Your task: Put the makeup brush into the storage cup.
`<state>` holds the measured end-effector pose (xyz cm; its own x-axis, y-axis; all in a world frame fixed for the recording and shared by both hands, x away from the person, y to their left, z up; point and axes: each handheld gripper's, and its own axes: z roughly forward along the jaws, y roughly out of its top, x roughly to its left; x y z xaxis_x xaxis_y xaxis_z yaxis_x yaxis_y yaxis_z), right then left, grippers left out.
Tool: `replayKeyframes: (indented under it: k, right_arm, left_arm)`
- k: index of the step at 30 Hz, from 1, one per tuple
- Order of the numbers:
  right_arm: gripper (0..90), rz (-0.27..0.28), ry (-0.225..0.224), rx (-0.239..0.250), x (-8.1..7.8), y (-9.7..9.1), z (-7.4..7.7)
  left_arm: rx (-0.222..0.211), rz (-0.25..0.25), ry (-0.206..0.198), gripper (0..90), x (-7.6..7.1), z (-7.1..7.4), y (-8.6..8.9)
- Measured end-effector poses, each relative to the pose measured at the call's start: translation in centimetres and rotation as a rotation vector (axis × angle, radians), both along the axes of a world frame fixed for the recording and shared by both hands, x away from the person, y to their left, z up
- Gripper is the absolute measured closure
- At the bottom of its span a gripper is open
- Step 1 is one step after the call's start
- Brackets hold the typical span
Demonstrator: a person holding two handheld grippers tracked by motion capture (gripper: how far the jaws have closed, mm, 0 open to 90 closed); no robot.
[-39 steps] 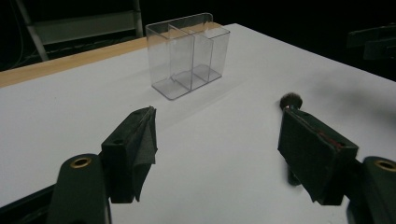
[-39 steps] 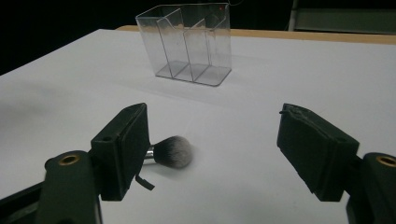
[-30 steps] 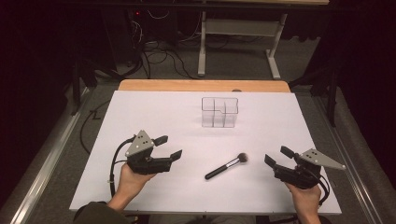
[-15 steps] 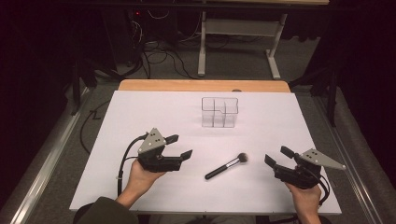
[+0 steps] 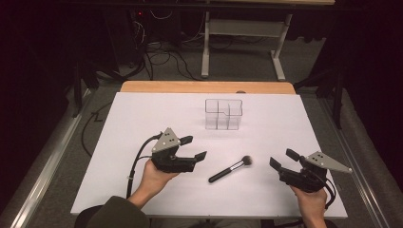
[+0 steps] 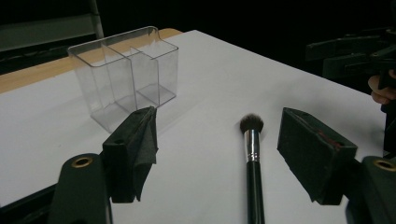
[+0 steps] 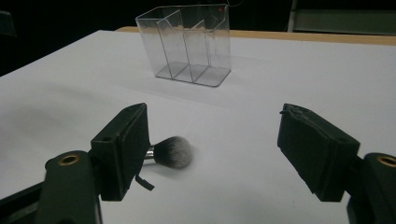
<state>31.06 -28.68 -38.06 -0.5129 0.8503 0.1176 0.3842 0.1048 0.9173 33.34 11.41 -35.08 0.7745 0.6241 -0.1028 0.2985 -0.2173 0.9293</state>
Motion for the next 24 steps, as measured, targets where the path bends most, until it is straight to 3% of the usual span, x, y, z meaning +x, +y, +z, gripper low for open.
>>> replayKeyframes:
  k: [16, 24]
  right_arm:
    - [26.9, 0.003, 0.002, 0.001, 0.0, 0.0, 0.0]
    - [26.9, 0.007, 0.005, 0.000, 0.0, 0.0, 0.0]
  left_arm:
    - [-0.034, -0.054, 0.008, 29.5, 1.1, 0.3, -2.9]
    - [-0.025, -0.078, 0.016, 29.8, 1.6, 0.3, -4.5]
